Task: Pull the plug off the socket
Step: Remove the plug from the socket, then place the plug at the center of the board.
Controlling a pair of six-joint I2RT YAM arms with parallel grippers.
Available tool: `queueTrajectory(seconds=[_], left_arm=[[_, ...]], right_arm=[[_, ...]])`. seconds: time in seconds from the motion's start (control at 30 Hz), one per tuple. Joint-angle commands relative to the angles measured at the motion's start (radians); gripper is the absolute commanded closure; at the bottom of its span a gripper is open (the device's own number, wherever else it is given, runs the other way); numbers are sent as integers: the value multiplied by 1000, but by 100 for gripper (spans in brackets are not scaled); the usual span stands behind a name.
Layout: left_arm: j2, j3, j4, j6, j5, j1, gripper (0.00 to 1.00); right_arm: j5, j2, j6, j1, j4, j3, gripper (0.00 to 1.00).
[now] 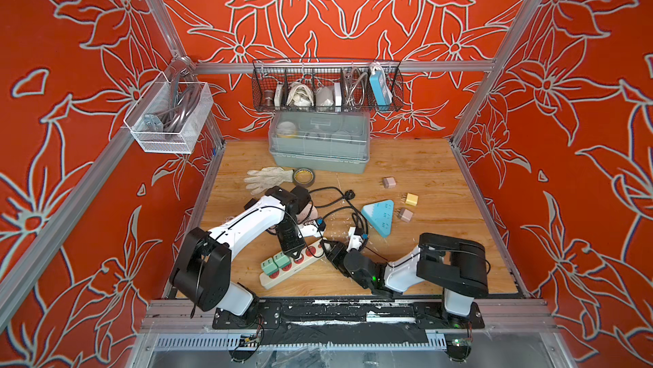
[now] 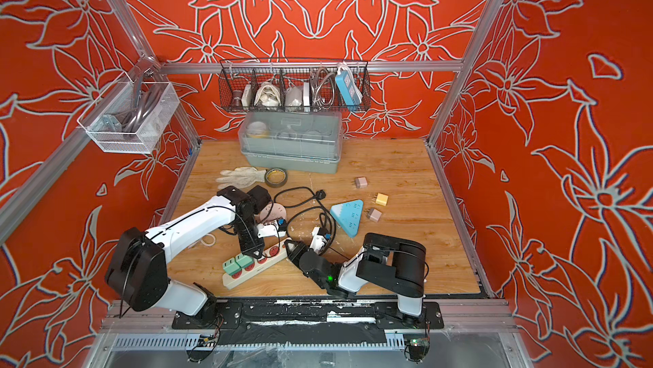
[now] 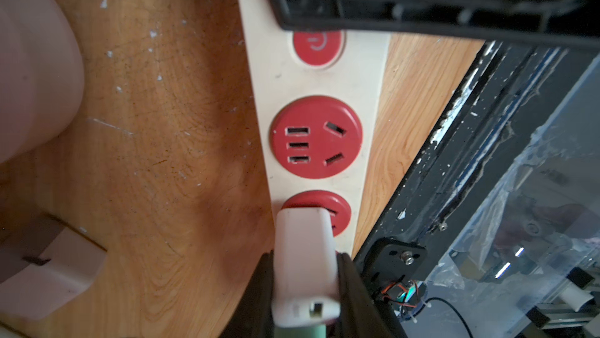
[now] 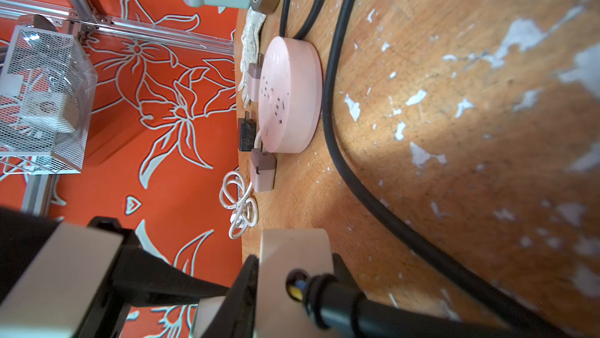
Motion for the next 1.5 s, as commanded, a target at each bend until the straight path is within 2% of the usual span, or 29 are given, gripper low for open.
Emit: queueTrajectory(seconds=[0.0, 0.07, 0.2, 0.4, 0.57, 0.77, 0.83, 0.93, 1.03, 1.13, 1.23, 1.33, 1.47], left_arm=[[-77, 40, -39, 29, 16, -15, 100], [-103, 44, -27, 20, 33, -7, 100], [-110, 77, -6, -35, 197, 77, 100], [-133, 54, 35, -46, 124, 77, 100], [-206, 45, 193, -186, 76, 122, 100], [-261, -3, 399, -548, -91, 169, 100], [-243, 12, 397, -666, -150, 185, 100], [-213, 48, 356, -931, -284, 239, 100], [-244, 4, 385, -1101, -208, 310, 100], [-371, -159, 531, -1319, -141, 399, 100], [-529, -324, 632, -1527, -112, 529, 100], [-589, -372, 576, -1625, -134, 637, 100], [-583, -392, 428, -1756, -209, 704, 100]], right_arm=[[14, 72, -91, 5, -295, -32, 100], [17, 75, -81, 5, -304, -31, 100], [18, 76, -76, 5, -307, -29, 100], [12, 70, -82, 9, -302, -31, 100], [-5, 87, -96, 9, -248, -32, 100], [-9, 87, -96, 12, -244, -30, 100], [-11, 84, -99, 12, -241, -32, 100], [-9, 75, -104, 11, -246, -32, 100], [-5, 76, -104, 11, -239, -36, 100], [-5, 72, -106, 12, -238, -36, 100], [-5, 65, -111, 11, -244, -37, 100], [3, 53, -113, 11, -249, -43, 100], [8, 44, -122, 9, -252, -39, 100]])
